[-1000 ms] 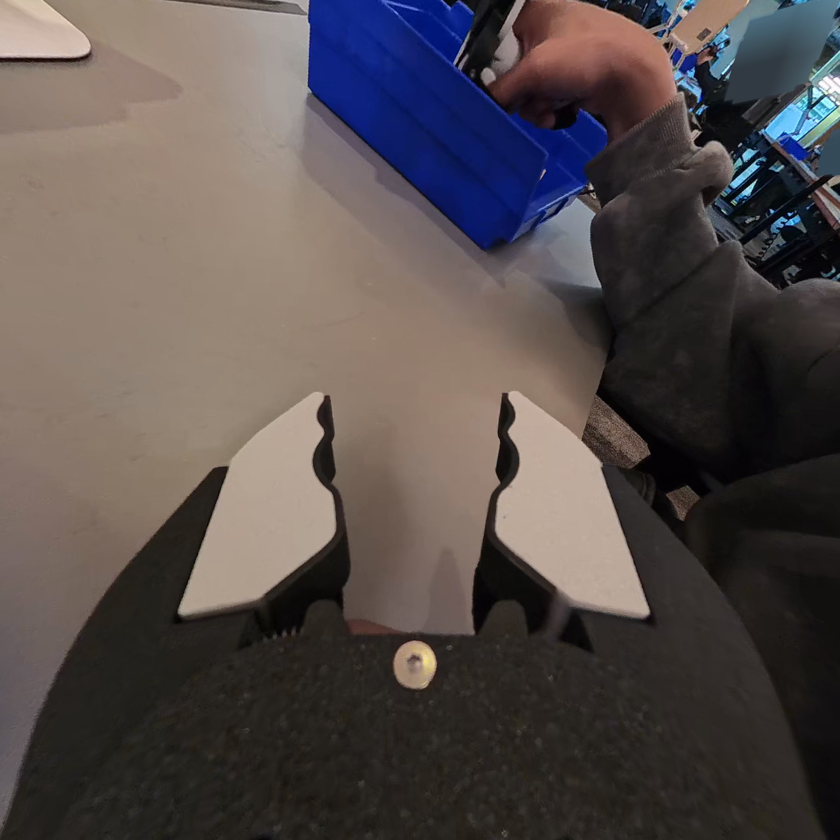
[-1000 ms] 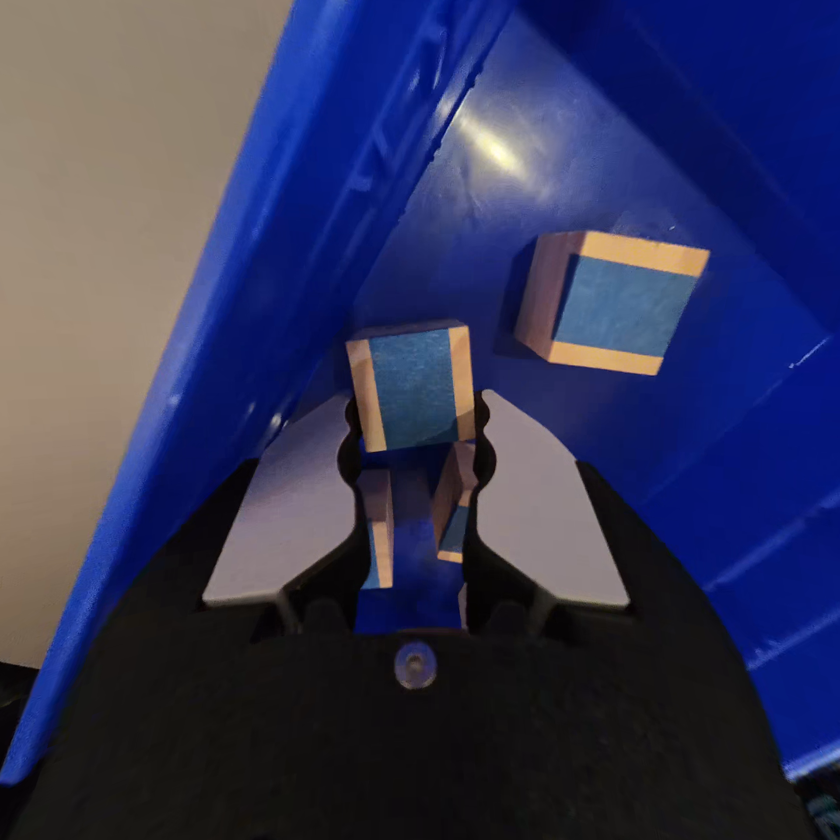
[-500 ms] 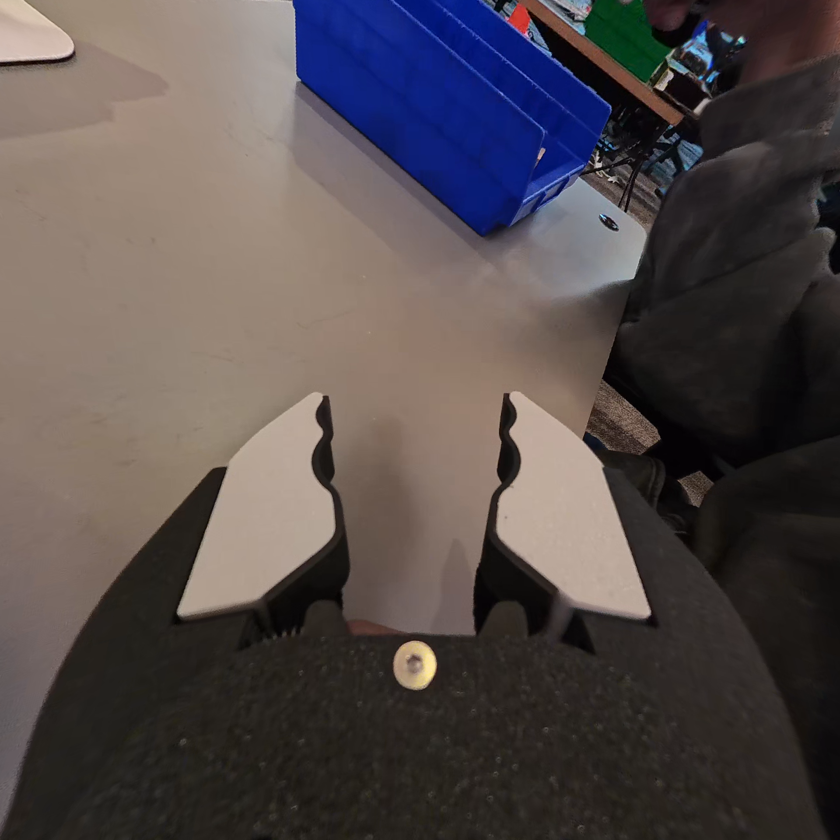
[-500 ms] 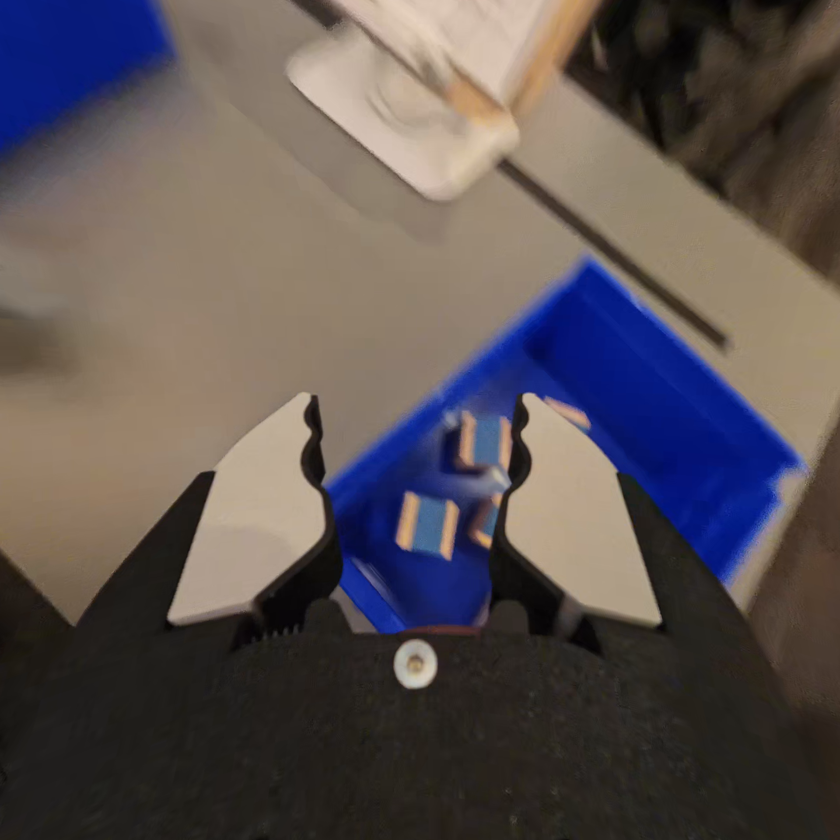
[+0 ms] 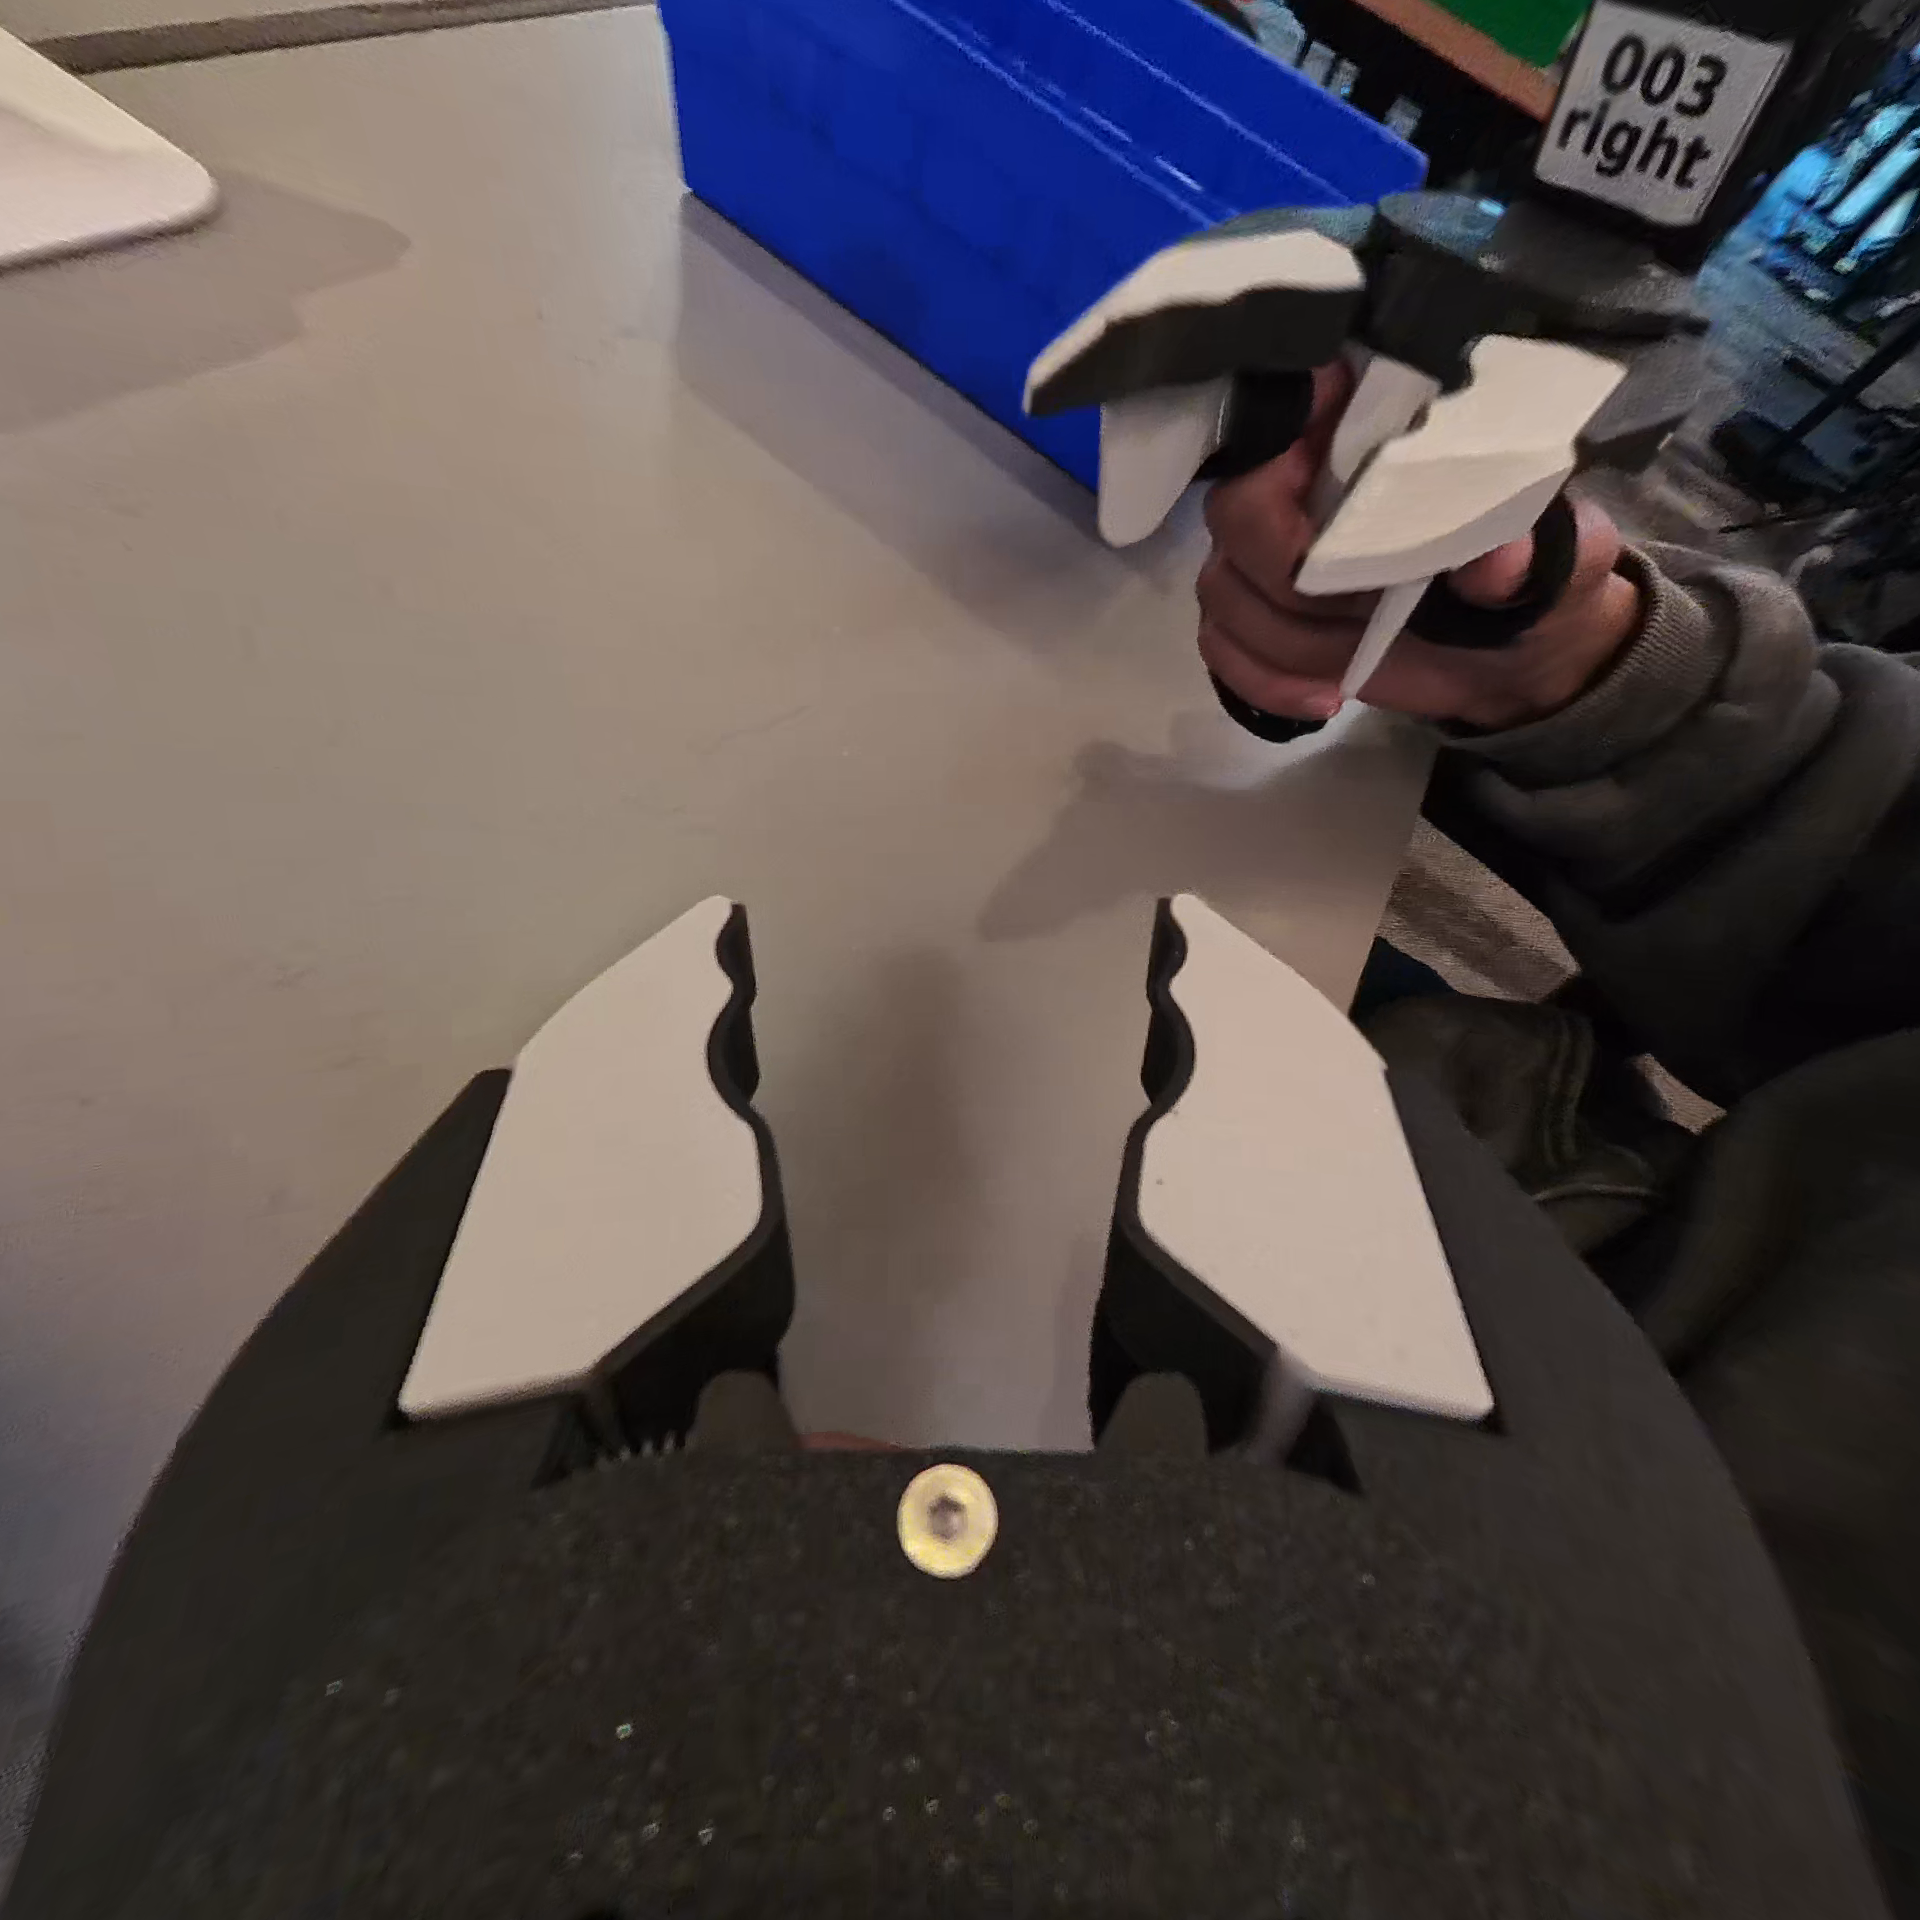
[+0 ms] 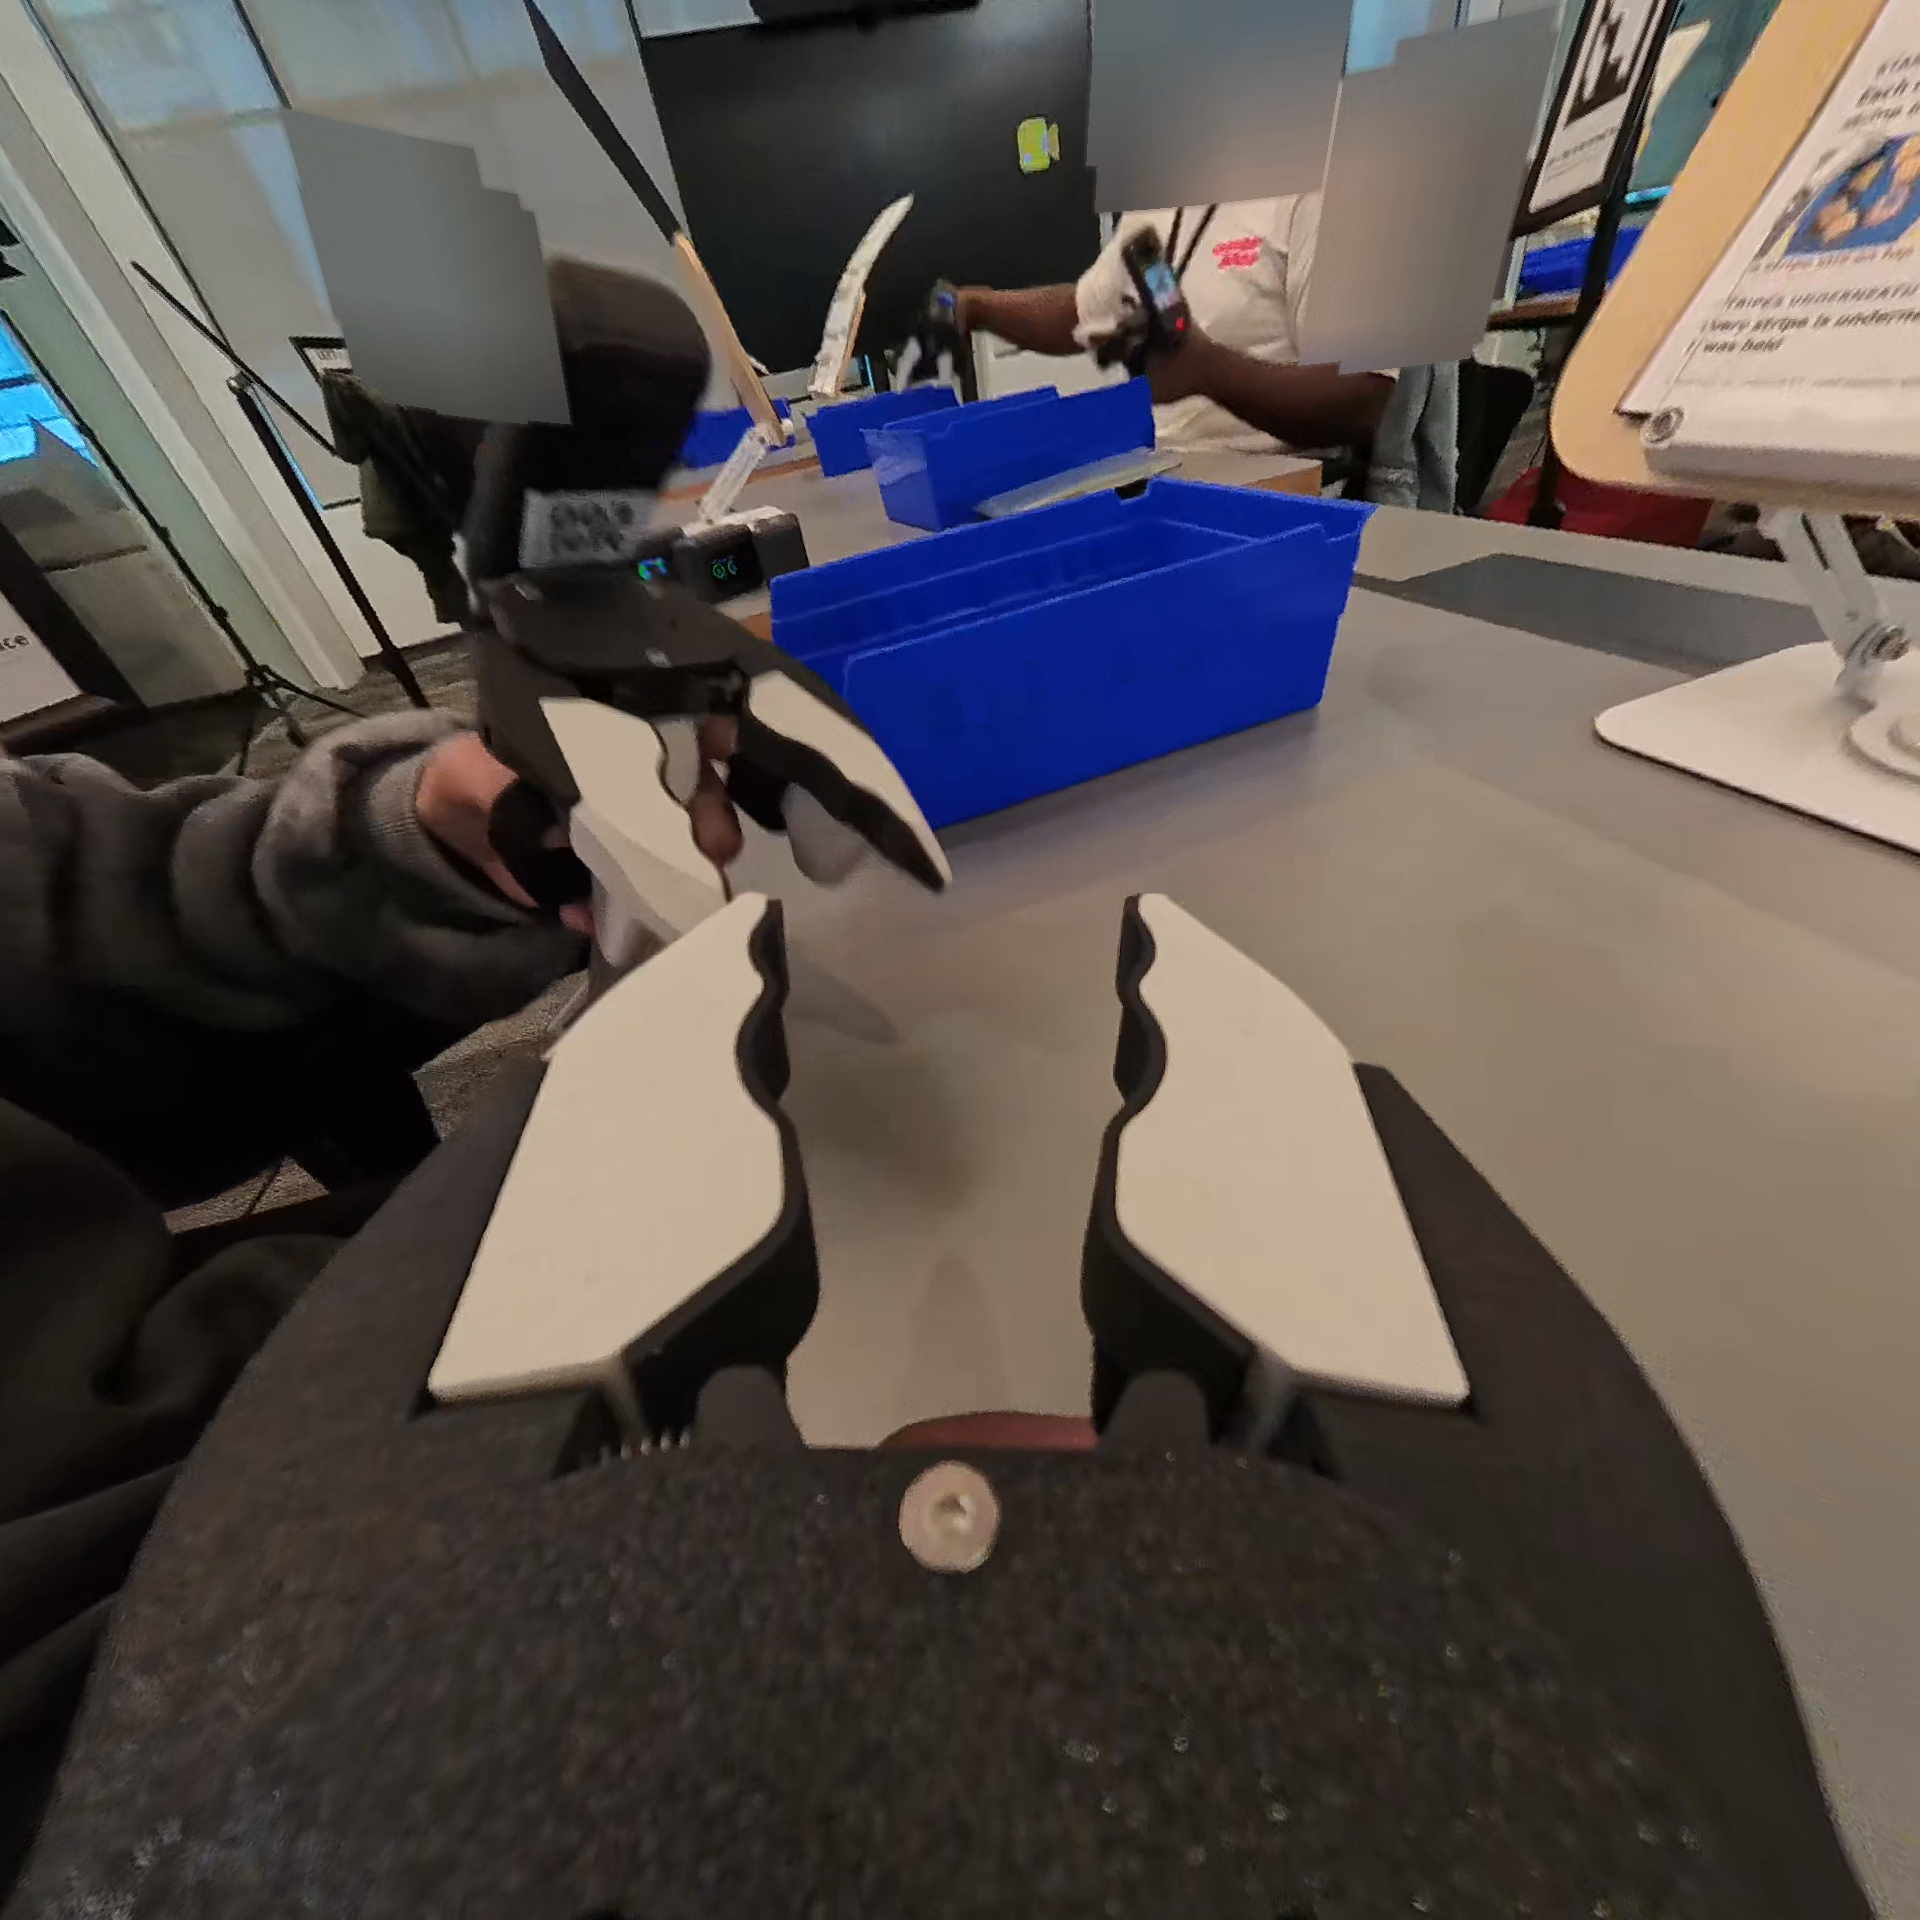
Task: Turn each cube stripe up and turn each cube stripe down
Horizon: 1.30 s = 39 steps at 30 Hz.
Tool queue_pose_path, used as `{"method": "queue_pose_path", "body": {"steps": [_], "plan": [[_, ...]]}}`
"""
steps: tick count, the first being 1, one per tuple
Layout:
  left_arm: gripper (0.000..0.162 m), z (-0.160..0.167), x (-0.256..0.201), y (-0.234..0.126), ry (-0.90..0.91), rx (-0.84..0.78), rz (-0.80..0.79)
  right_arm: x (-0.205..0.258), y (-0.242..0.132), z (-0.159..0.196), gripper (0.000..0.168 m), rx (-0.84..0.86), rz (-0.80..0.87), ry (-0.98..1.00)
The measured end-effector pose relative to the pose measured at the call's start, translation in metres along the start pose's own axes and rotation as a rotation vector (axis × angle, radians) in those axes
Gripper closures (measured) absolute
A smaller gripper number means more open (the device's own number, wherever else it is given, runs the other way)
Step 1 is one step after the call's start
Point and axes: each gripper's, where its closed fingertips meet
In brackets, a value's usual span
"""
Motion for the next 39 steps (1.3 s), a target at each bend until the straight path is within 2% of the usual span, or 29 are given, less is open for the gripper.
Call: {"method": "queue_pose_path", "body": {"steps": [2,5,7,9,11,14,17,23,32,33,34,39], "plan": [[0.091,-0.022,0.02,-0.023,0.009,-0.041,-0.085,-0.007,-0.002,0.004,0.107,0.032,0.031,-0.001],[0.092,-0.062,0.074,-0.075,-0.045,-0.084,-0.224,-0.014,-0.004,0.009,0.11,0.063,0.048,0.012],[0.093,-0.07,0.128,-0.101,-0.09,0.008,-0.353,-0.015,-0.004,0.014,0.112,0.076,0.049,0.021],[0.092,-0.057,0.201,-0.124,-0.158,0.196,-0.587,-0.015,-0.002,0.018,0.112,0.085,0.053,0.019],[0.093,-0.035,0.261,-0.14,-0.275,0.389,-0.747,-0.012,0.001,0.022,0.112,0.105,0.04,0.016],[0.095,-0.015,0.314,-0.137,-0.487,0.515,-0.769,-0.009,0.003,0.025,0.114,0.124,0.033,0.002],[0.096,-0.002,0.358,-0.139,-0.555,0.606,-0.87,-0.006,0.004,0.027,0.115,0.137,0.02,-0.006],[0.096,0.013,0.394,-0.129,-0.62,0.709,-0.921,-0.007,0.0,0.029,0.116,0.149,0.024,-0.018],[0.101,0.045,0.408,-0.114,-0.66,0.76,-0.921,-0.011,-0.001,0.033,0.117,0.168,0.01,0.004],[0.113,0.045,0.411,-0.116,-0.636,0.764,-0.951,-0.011,-0.001,0.034,0.117,0.172,0.008,0.005],[0.118,0.043,0.413,-0.116,-0.611,0.752,-0.952,-0.011,-0.001,0.035,0.117,0.174,0.007,0.004],[0.118,0.021,0.399,-0.113,-0.608,0.674,-0.85,-0.011,-0.001,0.036,0.118,0.179,0.005,0.006]]}}
Point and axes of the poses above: each gripper's, where its closed fingertips meet, y out along the fingers, z out of its underside, x = y × z across the jaws, and after that the axes turned 6 degrees about -z, right-handed
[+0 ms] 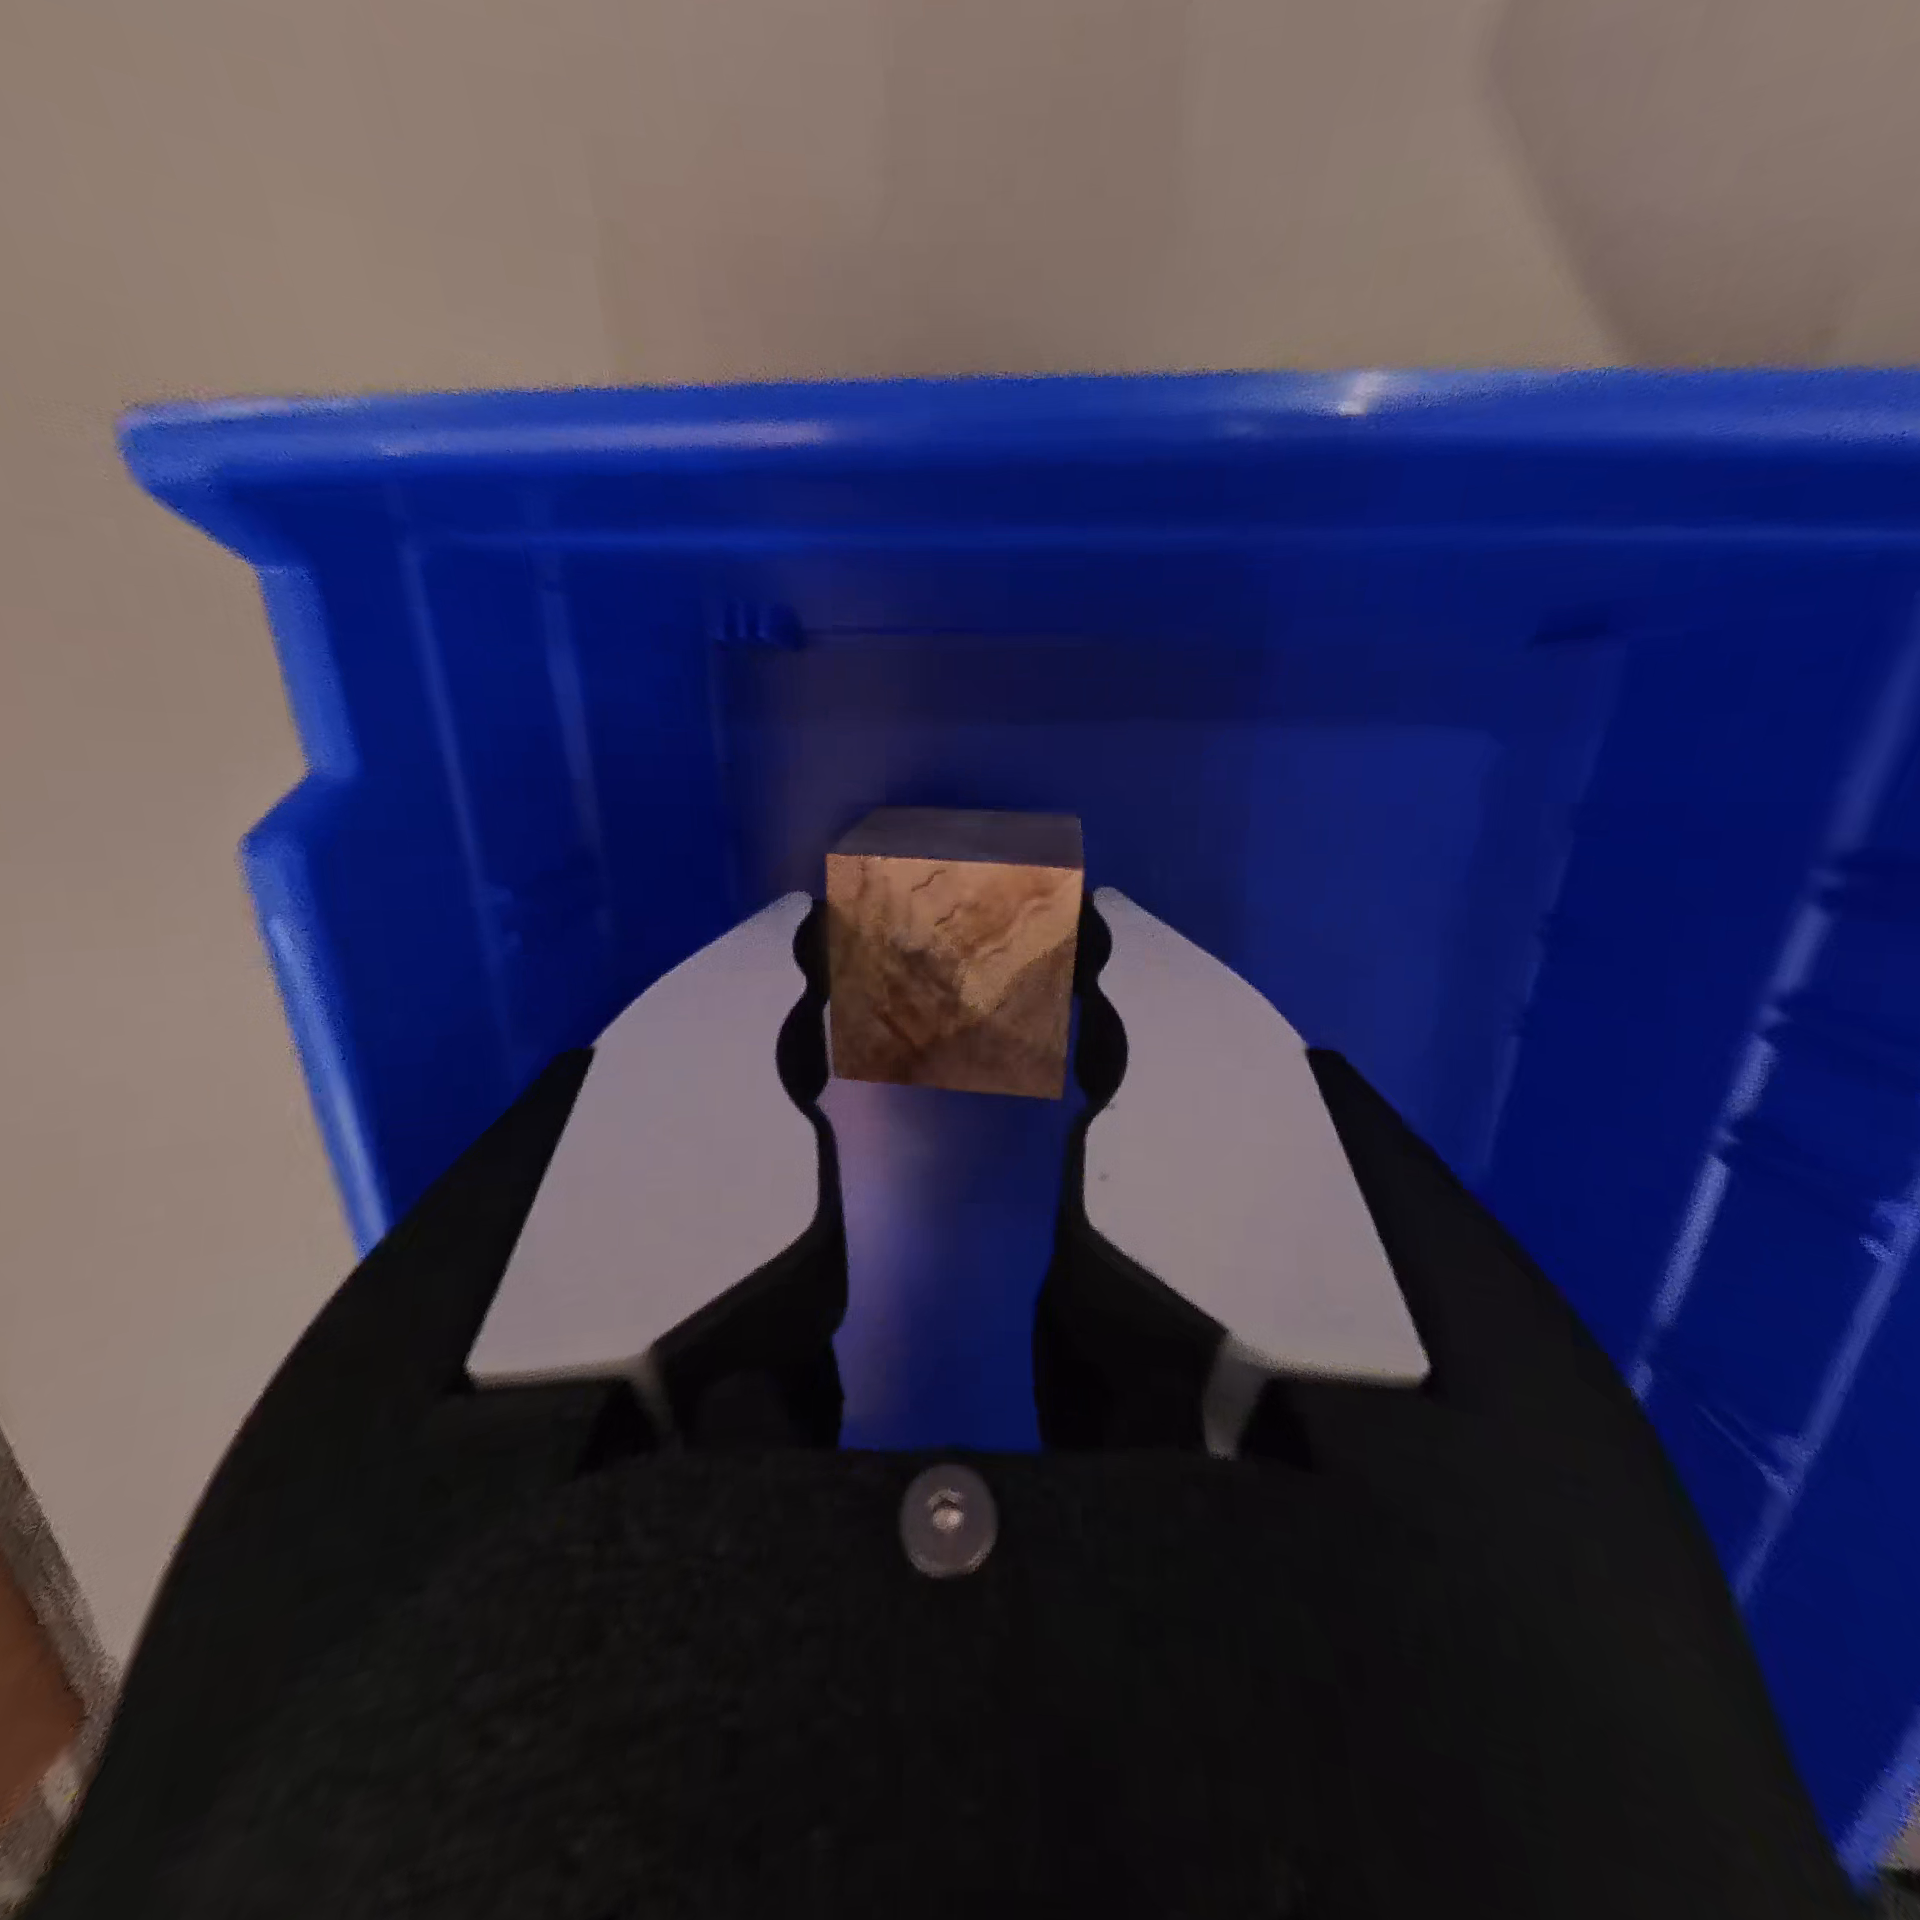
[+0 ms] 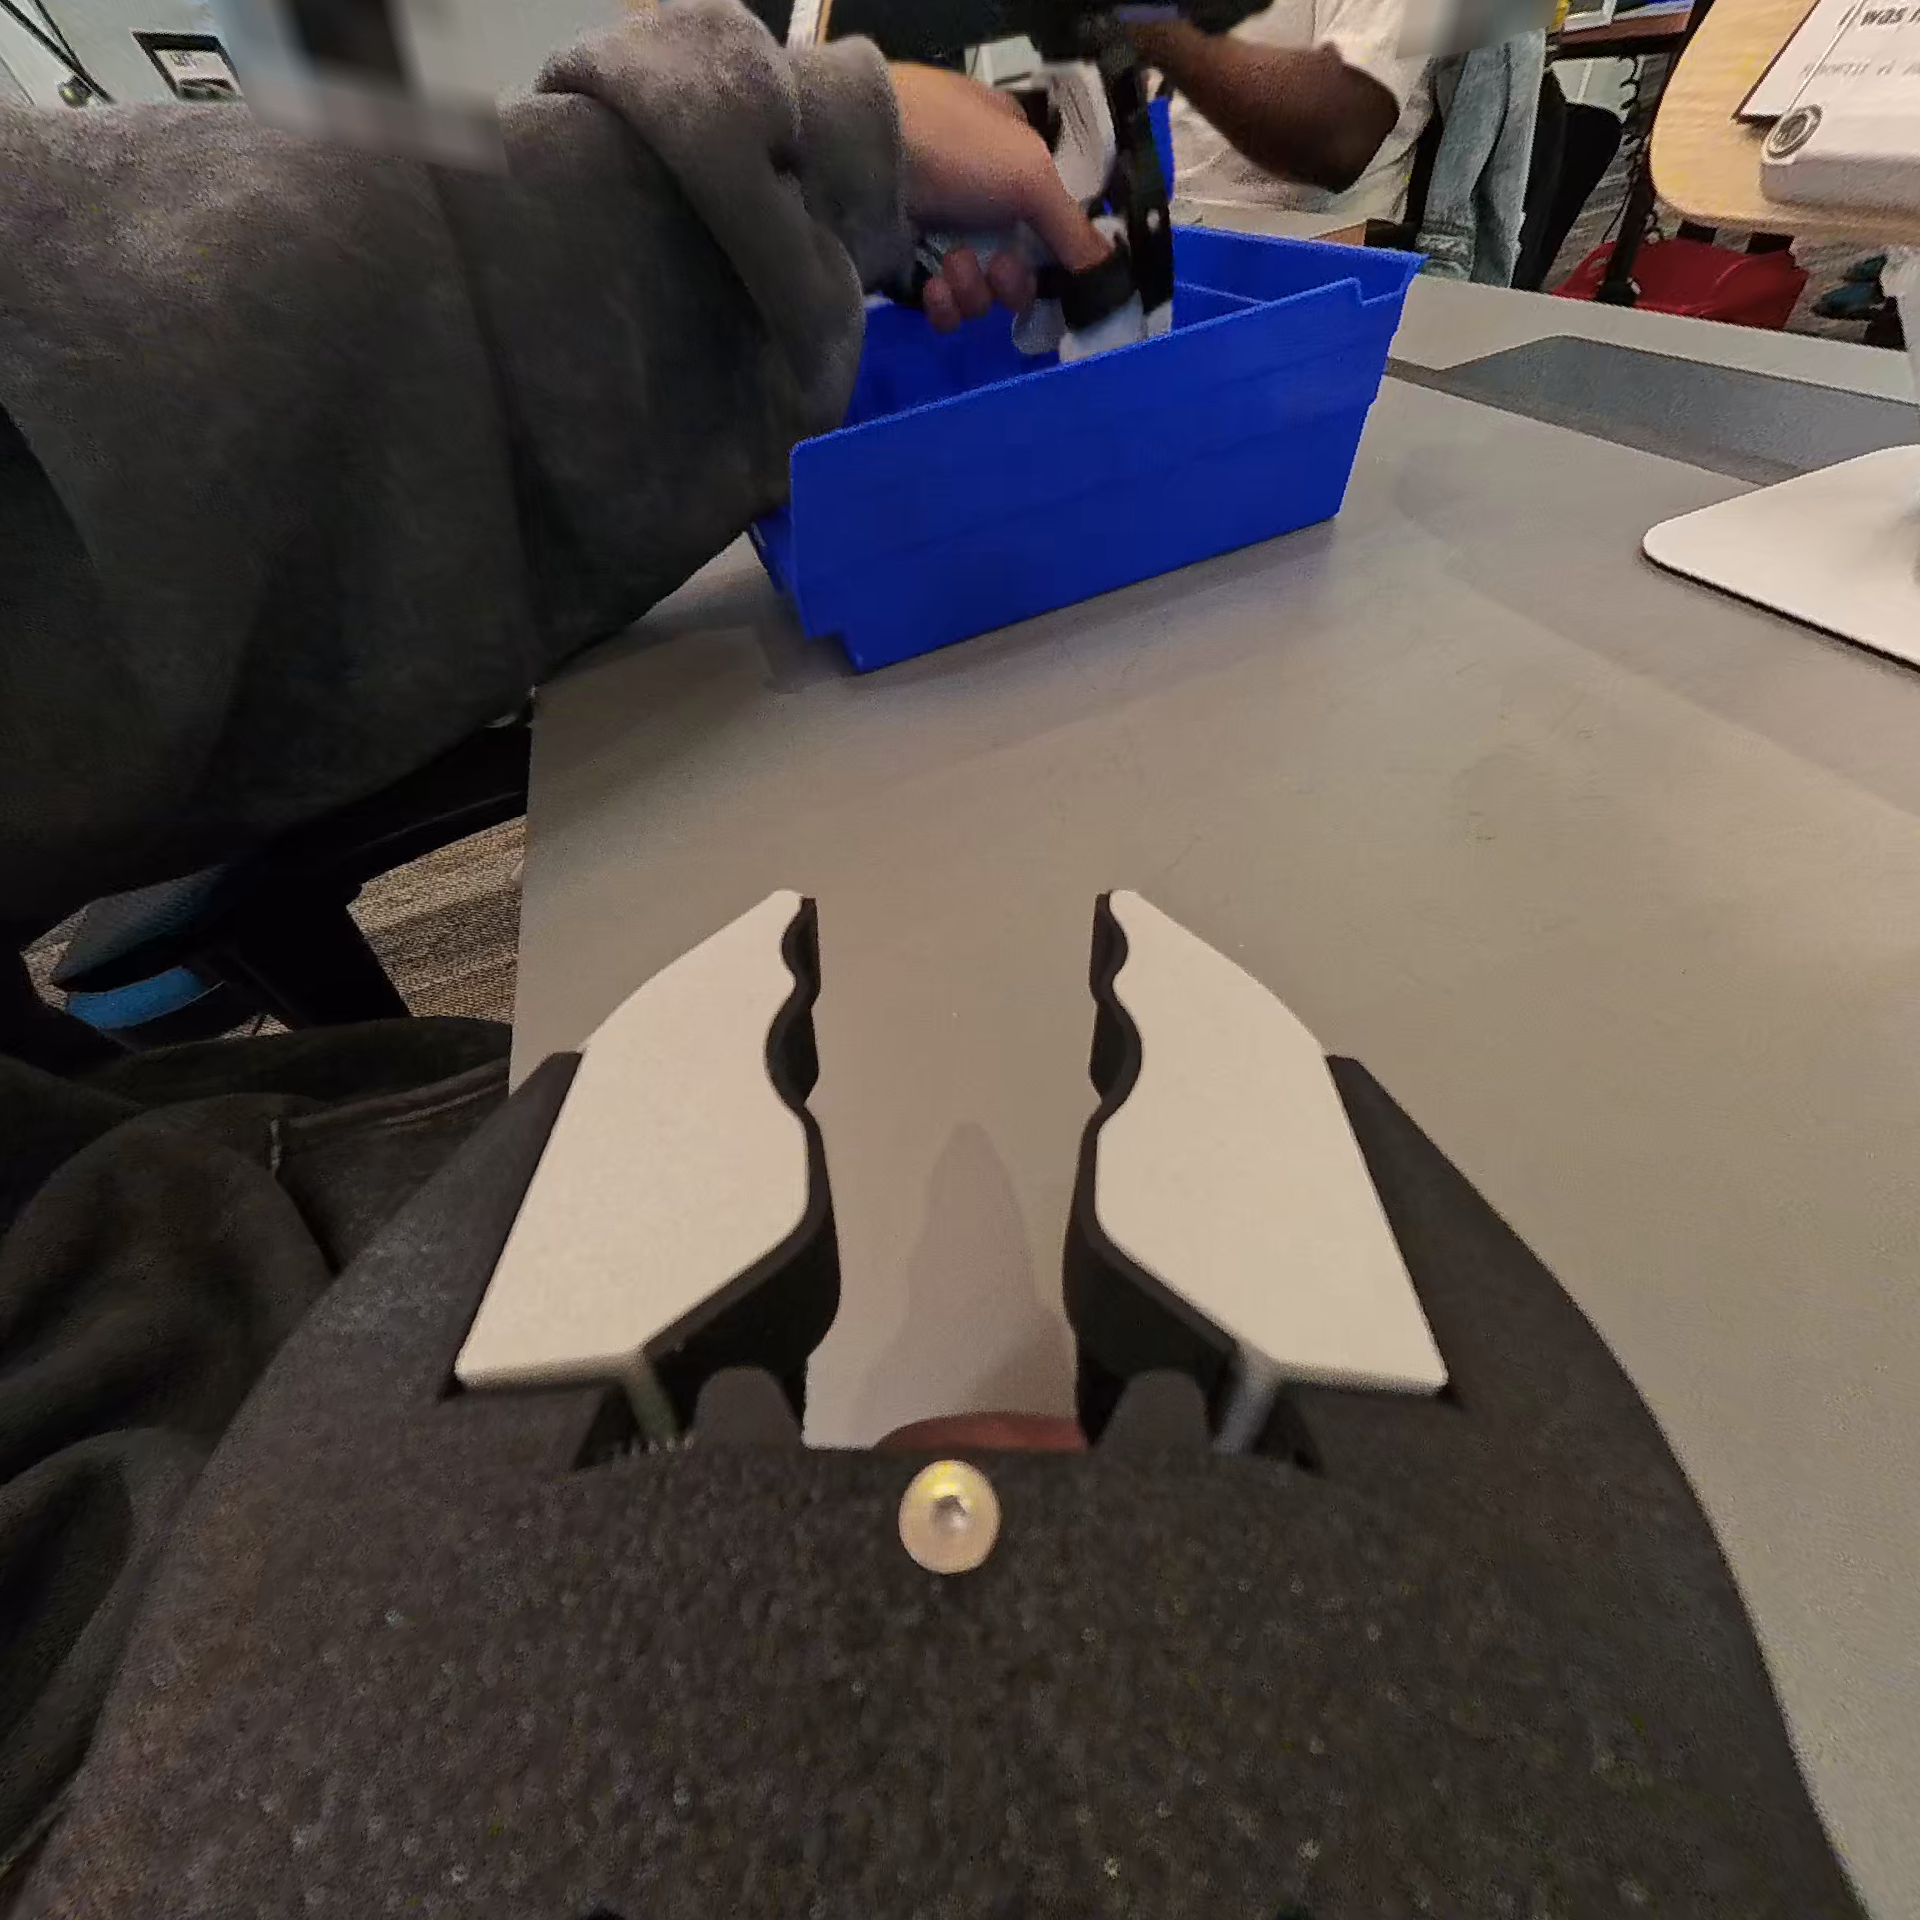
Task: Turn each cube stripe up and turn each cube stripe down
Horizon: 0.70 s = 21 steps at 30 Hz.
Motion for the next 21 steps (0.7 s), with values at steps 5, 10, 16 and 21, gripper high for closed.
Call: {"method": "queue_pose_path", "body": {"steps": [5,10,16,21], "plan": [[0.118,-0.005,-0.042,-0.067,0.085,-0.222,0.223,-0.003,-0.002,-0.002,0.119,-0.018,0.001,0.018],[0.118,0.019,-0.131,-0.153,0.213,-0.507,0.647,-0.01,-0.006,-0.005,0.118,-0.073,-0.011,0.09],[0.118,0.081,-0.238,-0.223,0.296,-0.7,1.2,-0.017,-0.001,-0.014,0.108,-0.193,-0.086,0.327],[0.118,0.128,-0.316,-0.218,0.348,-0.752,1.316,-0.018,0.017,-0.04,0.092,-0.324,-0.21,0.491]]}}
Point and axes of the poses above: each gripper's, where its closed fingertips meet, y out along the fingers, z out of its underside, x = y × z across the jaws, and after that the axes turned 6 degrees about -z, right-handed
